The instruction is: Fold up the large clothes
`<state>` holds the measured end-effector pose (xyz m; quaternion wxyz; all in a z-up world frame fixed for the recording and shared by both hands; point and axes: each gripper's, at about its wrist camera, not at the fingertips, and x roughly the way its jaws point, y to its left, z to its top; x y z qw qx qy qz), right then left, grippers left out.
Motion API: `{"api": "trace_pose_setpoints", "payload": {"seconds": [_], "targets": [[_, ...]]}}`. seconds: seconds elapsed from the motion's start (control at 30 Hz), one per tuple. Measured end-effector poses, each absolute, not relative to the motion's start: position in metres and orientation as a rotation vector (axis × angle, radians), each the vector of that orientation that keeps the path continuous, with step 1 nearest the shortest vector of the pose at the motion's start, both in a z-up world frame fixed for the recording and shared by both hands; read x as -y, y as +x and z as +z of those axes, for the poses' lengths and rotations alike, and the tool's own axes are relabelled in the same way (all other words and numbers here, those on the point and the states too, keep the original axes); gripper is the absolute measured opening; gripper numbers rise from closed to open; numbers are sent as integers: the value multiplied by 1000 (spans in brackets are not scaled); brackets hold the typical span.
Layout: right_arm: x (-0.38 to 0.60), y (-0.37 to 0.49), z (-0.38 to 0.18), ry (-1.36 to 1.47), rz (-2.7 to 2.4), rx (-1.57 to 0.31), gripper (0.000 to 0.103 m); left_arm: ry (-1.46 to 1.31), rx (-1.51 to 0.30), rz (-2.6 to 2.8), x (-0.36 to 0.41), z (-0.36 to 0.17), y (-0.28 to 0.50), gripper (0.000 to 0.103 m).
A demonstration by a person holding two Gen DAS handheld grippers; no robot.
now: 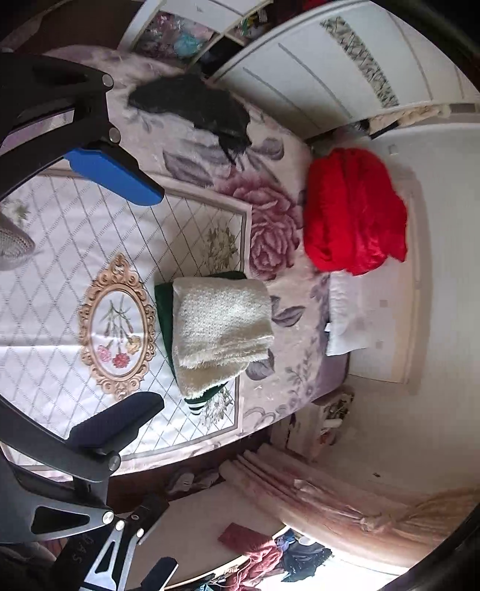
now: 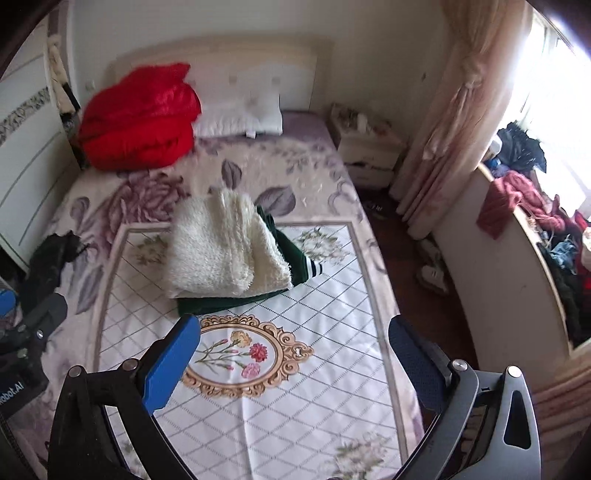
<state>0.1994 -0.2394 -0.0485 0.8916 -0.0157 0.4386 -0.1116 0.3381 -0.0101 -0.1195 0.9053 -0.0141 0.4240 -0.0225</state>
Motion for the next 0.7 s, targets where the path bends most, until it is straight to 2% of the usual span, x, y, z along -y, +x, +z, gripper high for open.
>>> {"api": "trace_pose_setpoints", "payload": {"seconds": [0.33, 0.53, 0.7], "targets": [[222, 57, 81, -17, -211, -763, 103, -20, -753, -22, 8, -27, 231, 103], [217, 0, 129, -20, -201, -684, 103, -30, -711, -8, 6, -7, 196, 103], [215, -26, 147, -30, -196, -656, 103, -31, -693, -2, 6, -2, 179, 103]]}}
